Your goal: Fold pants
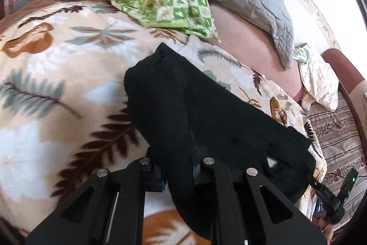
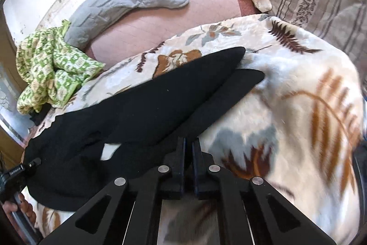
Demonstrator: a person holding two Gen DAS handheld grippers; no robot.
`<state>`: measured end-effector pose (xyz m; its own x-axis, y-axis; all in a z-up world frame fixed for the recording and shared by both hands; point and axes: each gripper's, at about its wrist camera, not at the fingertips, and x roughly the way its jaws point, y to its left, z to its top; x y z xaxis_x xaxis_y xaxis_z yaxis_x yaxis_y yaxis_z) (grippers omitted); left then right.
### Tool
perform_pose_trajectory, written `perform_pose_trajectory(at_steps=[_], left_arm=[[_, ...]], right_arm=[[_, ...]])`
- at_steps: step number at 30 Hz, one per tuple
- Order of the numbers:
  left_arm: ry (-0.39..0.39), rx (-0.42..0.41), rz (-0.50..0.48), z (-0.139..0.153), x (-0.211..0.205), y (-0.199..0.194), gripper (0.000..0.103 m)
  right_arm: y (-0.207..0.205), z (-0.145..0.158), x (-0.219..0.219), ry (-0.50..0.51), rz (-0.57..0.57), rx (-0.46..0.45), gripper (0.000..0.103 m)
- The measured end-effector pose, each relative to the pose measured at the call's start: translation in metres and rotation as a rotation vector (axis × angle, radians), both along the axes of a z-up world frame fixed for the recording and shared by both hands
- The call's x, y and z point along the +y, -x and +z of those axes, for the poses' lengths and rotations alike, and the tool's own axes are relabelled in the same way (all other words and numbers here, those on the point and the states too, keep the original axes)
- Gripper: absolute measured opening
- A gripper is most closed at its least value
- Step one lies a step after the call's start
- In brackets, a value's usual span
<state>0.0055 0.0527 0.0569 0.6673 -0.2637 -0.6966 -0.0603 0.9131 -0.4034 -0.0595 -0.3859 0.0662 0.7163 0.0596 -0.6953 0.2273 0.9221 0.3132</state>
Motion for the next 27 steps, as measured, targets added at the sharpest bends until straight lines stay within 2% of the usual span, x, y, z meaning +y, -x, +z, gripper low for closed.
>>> perform_pose_trajectory(at_steps=[6,8,10,12,13,14,15,16,19,21,22,23,27], left_arm=[[-0.052,0.045,0.024,-0.012,0.027,0.035,0.011],[-0.046,0.081,0.023,-0.024,0.031,0.042,0.011],[-0.037,0.107,0.026,-0.032,0.032,0.046,0.011],[-0.033,0.11,0.033,-0.035,0.032,0.051,0.012],[-0.037,0.105,0.035,-0.035,0.031,0.052,0.012],[-0.04,0.104,0.036,-0.035,0.03,0.052,0.012],[-0.041,0.106,0.038,-0.035,0.03,0.052,0.012],[-0.041,0.108,0.039,-0.035,0.03,0.051,0.012],[-0.043,0.109,0.045,-0.037,0.03,0.052,0.013],[-0.046,0.111,0.049,-0.038,0.029,0.052,0.013],[-0.048,0.11,0.05,-0.037,0.03,0.053,0.014],[-0.049,0.11,0.05,-0.037,0.031,0.054,0.014],[-0.069,0.103,0.051,-0.031,0.034,0.062,0.021]], right_arm=[[0.064,-0.002,0.036,0.002,0.072,0.061,0.004],[0.078,-0.009,0.046,0.038,0.085,0.117,0.004],[0.09,-0.017,0.041,0.007,0.082,0.139,0.008],[0.099,-0.018,0.026,-0.047,0.025,0.135,0.02],[0.101,-0.016,0.019,-0.055,-0.009,0.13,0.039],[0.102,-0.016,0.009,-0.066,-0.047,0.119,0.066],[0.102,-0.016,-0.001,-0.084,-0.079,0.109,0.076],[0.101,-0.018,-0.008,-0.096,-0.103,0.108,0.079],[0.092,-0.024,-0.03,-0.133,-0.165,0.091,0.077],[0.086,-0.027,-0.04,-0.14,-0.2,0.082,0.066],[0.082,-0.027,-0.042,-0.117,-0.204,0.088,0.043],[0.08,-0.027,-0.043,-0.096,-0.202,0.098,0.009],[0.086,-0.013,-0.039,-0.022,-0.18,0.098,0.007]])
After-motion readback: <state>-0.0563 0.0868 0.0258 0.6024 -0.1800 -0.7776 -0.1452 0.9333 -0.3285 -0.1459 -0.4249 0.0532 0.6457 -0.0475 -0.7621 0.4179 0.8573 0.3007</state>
